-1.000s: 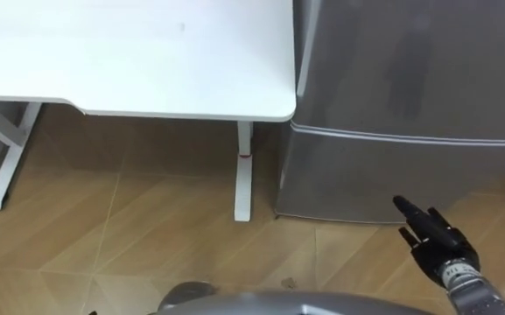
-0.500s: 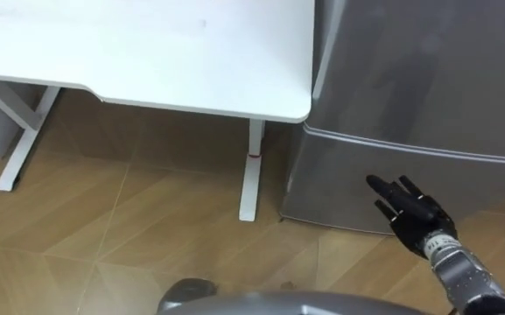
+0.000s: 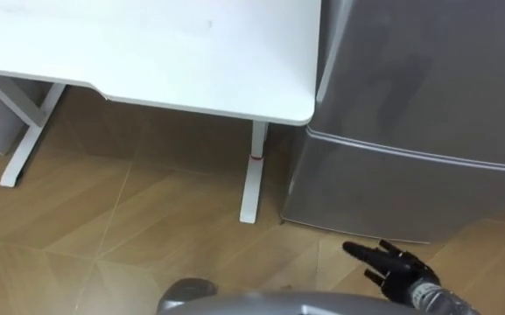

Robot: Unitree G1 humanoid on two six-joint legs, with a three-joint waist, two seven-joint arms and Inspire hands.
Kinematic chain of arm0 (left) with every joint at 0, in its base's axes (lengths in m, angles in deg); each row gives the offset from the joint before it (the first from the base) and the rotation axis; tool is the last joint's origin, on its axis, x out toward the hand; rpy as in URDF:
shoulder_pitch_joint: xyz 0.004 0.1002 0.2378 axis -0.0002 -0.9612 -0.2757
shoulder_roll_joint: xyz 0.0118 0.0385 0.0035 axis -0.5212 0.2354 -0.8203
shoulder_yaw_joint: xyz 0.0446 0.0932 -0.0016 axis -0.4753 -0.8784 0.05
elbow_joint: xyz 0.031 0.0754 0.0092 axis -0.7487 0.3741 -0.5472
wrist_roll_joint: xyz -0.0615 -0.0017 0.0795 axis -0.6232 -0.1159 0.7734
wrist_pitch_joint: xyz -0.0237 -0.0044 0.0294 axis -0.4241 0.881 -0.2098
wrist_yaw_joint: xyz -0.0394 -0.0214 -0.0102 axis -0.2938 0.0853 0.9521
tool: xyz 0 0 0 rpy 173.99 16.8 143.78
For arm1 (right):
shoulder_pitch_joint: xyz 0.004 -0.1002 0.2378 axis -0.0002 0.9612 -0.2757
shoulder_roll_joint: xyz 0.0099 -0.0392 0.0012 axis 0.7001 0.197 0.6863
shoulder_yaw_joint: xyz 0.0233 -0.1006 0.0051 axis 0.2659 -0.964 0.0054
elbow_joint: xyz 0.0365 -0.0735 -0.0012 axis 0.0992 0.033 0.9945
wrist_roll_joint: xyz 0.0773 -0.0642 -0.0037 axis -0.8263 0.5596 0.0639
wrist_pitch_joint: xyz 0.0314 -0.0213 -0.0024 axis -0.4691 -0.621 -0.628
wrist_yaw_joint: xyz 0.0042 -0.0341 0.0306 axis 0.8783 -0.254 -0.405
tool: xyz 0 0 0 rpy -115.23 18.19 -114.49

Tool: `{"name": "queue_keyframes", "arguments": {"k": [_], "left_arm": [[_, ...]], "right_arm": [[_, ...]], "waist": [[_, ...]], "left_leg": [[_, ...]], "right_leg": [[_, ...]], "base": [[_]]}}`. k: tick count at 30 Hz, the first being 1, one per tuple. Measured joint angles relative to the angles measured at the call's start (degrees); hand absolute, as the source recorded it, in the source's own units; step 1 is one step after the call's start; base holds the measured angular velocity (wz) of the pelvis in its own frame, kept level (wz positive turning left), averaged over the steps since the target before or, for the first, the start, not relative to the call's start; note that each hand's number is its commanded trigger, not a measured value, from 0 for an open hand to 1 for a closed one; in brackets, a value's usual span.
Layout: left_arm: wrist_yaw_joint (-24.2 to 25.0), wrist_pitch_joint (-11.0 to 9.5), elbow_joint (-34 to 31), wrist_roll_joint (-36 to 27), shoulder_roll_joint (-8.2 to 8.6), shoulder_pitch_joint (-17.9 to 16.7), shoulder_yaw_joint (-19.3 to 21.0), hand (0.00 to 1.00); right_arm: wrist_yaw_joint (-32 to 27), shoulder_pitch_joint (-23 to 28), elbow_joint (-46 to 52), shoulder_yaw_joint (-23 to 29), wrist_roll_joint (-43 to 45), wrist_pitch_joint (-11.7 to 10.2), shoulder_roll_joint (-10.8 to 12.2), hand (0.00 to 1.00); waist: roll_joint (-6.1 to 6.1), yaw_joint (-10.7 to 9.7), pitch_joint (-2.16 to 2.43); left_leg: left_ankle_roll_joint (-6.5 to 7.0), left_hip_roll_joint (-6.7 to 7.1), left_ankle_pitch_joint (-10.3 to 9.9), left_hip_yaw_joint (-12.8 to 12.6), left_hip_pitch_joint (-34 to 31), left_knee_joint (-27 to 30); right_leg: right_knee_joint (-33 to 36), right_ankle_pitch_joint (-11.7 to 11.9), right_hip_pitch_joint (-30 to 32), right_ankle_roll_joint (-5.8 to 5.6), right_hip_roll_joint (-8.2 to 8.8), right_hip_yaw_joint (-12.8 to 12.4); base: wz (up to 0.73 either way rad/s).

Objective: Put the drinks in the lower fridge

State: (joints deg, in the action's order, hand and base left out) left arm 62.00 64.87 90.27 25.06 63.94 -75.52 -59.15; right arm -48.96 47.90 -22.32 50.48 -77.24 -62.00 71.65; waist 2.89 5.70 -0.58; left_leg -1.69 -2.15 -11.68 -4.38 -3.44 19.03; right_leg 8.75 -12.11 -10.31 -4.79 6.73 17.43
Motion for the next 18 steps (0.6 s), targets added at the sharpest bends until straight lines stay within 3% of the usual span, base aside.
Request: {"name": "queue_keyframes", "arguments": {"k": [18], "left_arm": [[1.10,-0.23,0.49,-0.06,0.60,-0.16,1.75,0.00]], "right_arm": [[-1.65,1.08,-3.77,0.12,9.73,0.76,0.67,0.00]], "waist": [[-0.17,-0.68,0.12]], "left_leg": [[0.23,0.13,-0.18,0.17,0.26,0.45]], "right_leg": [[-0.07,-0.02,-0.70,-0.04,0.11,0.19]], "base": [[0.00]]}}
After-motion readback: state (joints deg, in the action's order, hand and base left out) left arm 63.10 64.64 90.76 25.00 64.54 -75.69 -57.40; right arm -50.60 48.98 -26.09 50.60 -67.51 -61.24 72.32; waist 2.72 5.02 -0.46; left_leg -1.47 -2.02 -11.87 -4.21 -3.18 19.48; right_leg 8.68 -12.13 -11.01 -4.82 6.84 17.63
